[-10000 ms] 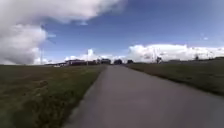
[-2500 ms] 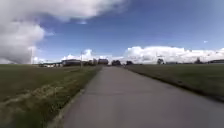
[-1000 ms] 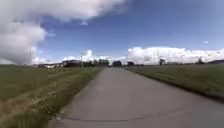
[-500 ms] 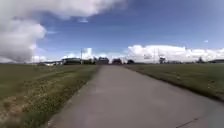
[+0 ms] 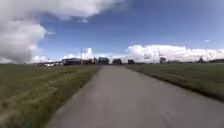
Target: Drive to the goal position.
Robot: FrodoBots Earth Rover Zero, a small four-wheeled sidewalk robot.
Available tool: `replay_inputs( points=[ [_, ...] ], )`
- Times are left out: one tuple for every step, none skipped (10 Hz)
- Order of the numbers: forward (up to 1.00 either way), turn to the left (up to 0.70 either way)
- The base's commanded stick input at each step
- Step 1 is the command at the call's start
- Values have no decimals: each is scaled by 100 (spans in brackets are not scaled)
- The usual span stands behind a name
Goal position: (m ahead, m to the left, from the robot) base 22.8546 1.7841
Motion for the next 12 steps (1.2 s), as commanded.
replay_inputs(
  points=[
    [70,0],
    [70,0],
    [70,0],
    [70,0],
    [70,0],
    [70,0],
    [70,0],
    [70,0],
    [70,0],
    [70,0],
    [70,0],
    [70,0]
  ],
)
